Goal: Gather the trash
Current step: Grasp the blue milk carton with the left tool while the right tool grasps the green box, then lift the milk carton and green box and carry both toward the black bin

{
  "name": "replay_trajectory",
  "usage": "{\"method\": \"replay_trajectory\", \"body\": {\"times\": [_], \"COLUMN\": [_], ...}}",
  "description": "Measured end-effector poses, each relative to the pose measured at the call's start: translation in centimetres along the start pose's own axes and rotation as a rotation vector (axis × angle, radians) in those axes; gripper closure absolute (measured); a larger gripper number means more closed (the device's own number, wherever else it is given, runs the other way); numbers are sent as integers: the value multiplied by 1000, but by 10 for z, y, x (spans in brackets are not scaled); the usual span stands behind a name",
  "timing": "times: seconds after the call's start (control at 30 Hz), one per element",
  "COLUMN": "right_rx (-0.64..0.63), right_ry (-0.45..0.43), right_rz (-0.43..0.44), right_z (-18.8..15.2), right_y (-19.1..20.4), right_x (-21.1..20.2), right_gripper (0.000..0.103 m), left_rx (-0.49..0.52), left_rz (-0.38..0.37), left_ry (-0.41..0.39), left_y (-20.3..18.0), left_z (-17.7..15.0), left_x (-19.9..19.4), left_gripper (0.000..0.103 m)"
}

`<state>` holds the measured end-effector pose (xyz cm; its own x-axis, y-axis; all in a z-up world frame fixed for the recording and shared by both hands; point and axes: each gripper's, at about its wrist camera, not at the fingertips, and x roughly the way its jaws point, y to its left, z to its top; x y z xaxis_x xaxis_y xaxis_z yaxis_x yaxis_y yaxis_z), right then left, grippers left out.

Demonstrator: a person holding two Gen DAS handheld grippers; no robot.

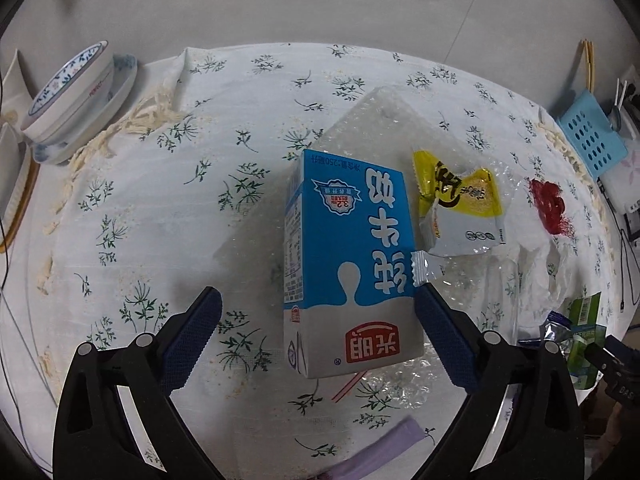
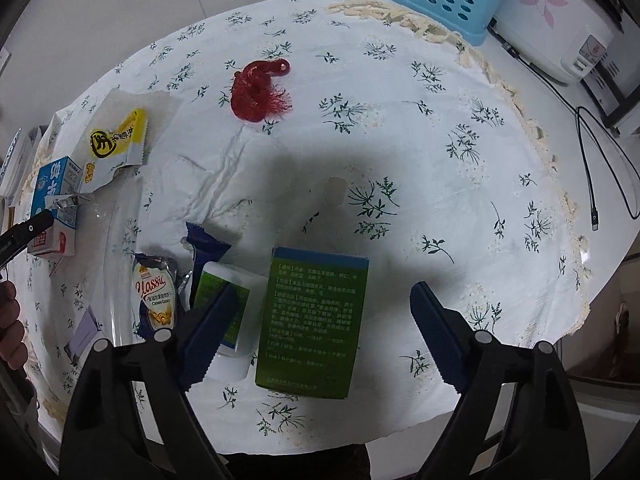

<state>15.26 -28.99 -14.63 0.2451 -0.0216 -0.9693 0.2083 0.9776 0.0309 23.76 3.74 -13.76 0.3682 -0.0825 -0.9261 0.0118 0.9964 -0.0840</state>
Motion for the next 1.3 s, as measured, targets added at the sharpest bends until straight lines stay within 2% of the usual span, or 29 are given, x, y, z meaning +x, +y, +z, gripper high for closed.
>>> {"method": "replay_trajectory", "body": {"times": [0.2,0.33,0.57,0.83,0.9,1.03,1.17,1.3], "right_rx": [23,43,103,194,198,216,212,221], "right_ry": [12,21,45,82,98,141,176,167], "right_rz": [12,20,58,86,75,67,55,64], "right_z": [-2,0,6,14,17,20,22,24], "right_y": [-2,-2,-6,-19,-19,-22,-21,-20], "right_x": [1,3,4,10,13,19,28,25], "right_gripper": [20,22,33,40,47,49,59,60], "left_rx": [37,39,51,54,66,61,60,62], "left_rz": [-6,-24,-32,-36,-27,-23,-26,-16], "left_ry": [17,48,54,41,33,29,25,20], "left_y": [-5,-7,-9,-5,-6,-3,-2,-1], "left_z": [-1,-1,0,0,-2,-7,-11,-16], "left_x": [7,18,18,11,8,1,-5,-11], "left_gripper": [11,21,38,39,39,39,39,39]}}
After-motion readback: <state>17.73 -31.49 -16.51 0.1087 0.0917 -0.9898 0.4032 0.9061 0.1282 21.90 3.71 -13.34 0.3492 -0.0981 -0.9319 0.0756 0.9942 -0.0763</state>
